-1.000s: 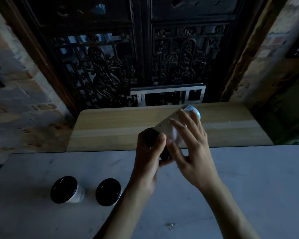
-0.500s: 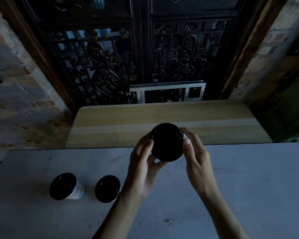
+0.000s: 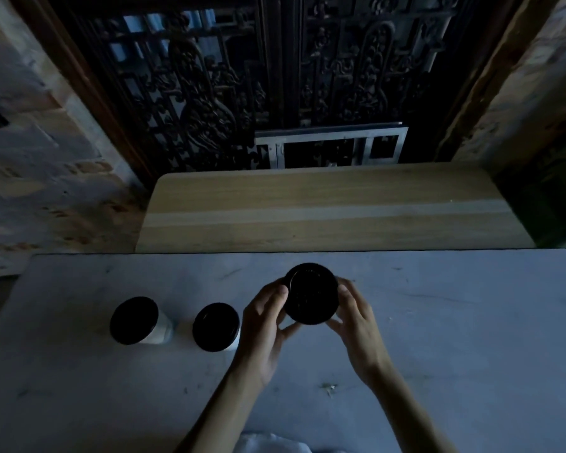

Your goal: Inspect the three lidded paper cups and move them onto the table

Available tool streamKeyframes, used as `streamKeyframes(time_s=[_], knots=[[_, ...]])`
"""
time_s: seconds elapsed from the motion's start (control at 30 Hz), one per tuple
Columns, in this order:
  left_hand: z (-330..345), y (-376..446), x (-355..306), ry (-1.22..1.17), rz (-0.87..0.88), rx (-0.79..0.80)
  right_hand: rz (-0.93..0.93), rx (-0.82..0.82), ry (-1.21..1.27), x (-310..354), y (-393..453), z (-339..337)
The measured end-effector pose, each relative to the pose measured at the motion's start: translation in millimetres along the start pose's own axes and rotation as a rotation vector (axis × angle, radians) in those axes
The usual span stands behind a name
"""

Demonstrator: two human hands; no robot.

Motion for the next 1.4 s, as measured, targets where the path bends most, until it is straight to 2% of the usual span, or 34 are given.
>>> streamKeyframes(time_s=[0.3, 0.97, 1.23, 1.4], knots=[[-36, 14, 47, 0.05, -0.1, -0.079, 0.186, -0.015, 0.028, -64, -6, 3], [-70, 35, 93, 0.228, -0.179, -0.213, 0.336, -0.033, -0.061, -126, -6, 7], [-68, 37, 89, 0.371, -0.064, -0.156, 0.322, -0.038, -0.107, -128, -3, 2], [-69, 40, 80, 0.658, 0.144, -0.12, 0.265, -0.053, -0.164, -128, -4, -5]])
Point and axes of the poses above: each hand's wrist, its own y-axis towards the middle knuckle, its own z-axis out of the palm, x = y × z, the point moved 7 cm from there along y, towards the middle knuckle, and after that the axes turned 8 degrees about -x, right-handed, at the moved point
